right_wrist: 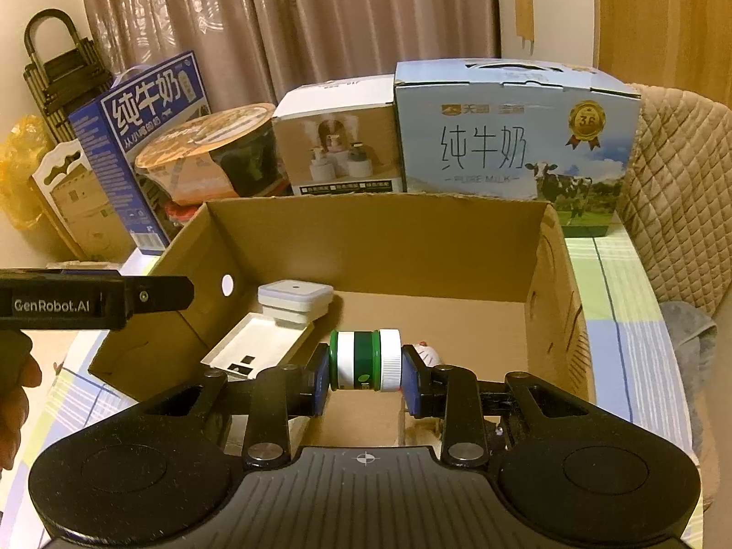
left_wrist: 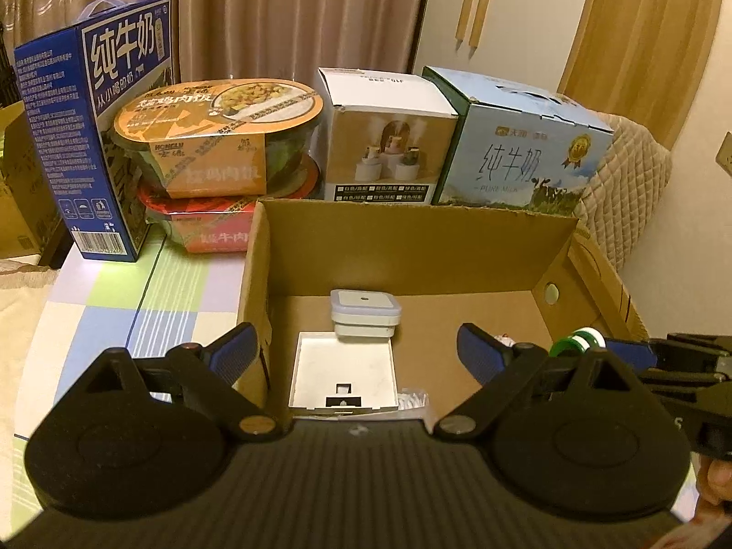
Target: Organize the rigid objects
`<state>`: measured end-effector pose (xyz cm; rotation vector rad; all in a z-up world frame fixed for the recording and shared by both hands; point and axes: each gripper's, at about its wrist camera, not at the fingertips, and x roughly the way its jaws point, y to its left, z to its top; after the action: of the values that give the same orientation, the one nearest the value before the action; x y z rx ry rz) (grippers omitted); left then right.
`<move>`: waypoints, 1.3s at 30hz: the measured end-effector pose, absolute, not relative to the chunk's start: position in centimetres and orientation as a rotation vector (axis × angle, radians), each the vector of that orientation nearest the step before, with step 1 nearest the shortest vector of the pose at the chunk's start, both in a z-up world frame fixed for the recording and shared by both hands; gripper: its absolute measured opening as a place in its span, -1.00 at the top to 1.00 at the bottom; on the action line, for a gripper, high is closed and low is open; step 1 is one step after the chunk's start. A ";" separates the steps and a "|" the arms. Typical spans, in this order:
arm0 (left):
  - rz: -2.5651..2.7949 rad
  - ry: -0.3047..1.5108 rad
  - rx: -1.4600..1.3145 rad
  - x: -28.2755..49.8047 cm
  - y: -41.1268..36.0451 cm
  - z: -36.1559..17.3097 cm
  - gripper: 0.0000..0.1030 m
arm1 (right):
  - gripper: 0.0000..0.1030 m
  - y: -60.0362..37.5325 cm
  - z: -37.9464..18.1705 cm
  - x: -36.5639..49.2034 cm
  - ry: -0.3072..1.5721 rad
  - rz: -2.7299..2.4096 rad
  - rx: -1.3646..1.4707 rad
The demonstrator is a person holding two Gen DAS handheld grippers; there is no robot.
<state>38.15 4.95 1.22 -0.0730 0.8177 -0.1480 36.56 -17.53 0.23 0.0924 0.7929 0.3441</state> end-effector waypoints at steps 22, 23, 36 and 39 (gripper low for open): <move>-0.136 0.801 -0.051 37.3 6.1 1.7 -0.79 | 0.01 -17.6 0.3 37.7 0.758 0.389 0.228; -0.135 0.801 -0.052 37.1 6.2 1.7 -0.79 | -0.10 -17.8 0.4 37.7 0.750 0.375 0.236; -0.145 0.749 -0.046 32.9 6.0 3.7 -0.97 | -0.24 -18.9 2.1 33.6 0.733 0.344 0.182; -0.139 0.733 -0.050 31.2 5.8 4.3 -0.98 | -0.29 -19.3 2.6 32.3 0.745 0.322 0.173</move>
<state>31.21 5.77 4.33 -0.0499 0.7330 -0.1393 32.26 -19.26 2.60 0.1731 0.7454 0.3224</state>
